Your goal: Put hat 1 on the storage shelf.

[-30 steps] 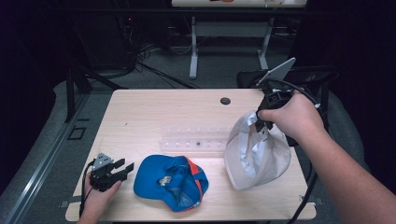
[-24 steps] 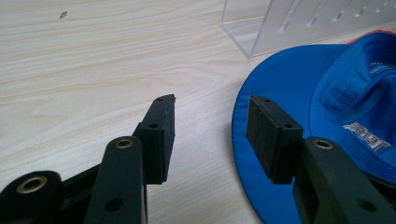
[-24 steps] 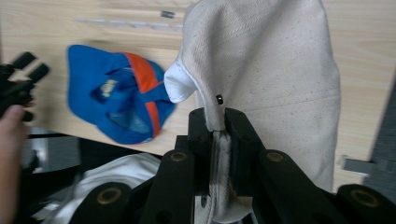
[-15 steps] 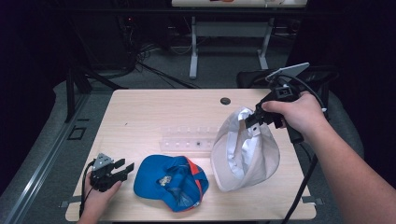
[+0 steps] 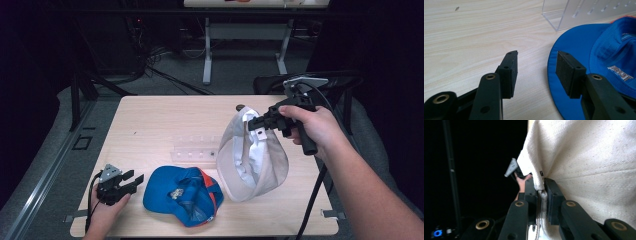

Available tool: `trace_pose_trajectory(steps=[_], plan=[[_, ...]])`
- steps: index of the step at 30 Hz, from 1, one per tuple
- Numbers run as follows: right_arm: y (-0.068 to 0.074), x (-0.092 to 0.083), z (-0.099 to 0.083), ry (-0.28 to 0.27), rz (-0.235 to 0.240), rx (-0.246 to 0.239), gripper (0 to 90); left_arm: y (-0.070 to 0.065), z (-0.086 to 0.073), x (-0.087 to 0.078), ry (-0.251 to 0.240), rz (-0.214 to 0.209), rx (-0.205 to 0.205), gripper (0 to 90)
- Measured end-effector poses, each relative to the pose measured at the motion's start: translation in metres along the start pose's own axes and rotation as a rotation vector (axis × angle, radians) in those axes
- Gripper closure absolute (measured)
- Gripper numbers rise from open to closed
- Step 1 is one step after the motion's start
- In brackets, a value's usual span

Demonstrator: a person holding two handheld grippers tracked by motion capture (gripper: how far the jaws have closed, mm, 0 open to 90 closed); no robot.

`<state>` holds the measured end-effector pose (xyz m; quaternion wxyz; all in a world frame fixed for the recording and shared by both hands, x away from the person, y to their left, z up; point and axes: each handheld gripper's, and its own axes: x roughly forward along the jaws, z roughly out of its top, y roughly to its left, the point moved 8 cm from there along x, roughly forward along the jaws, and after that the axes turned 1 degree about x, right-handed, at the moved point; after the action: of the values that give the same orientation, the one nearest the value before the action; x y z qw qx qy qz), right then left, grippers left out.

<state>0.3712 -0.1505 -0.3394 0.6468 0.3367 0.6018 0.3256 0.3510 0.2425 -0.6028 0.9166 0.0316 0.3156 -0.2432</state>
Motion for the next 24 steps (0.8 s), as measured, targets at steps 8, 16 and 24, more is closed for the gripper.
trace_pose_trajectory(steps=[8,16,24], plan=[[0.022,0.011,0.007,-0.026,0.105,-0.028,81.6,0.001,0.001,0.0,-0.01,0.002,-0.004,52.9],[0.036,0.026,0.018,-0.038,0.12,-0.035,81.6,0.002,0.0,0.0,-0.005,0.011,-0.004,53.2],[0.046,0.037,0.038,-0.084,0.122,-0.031,81.6,-0.001,0.0,-0.002,-0.001,0.006,0.01,52.4]])
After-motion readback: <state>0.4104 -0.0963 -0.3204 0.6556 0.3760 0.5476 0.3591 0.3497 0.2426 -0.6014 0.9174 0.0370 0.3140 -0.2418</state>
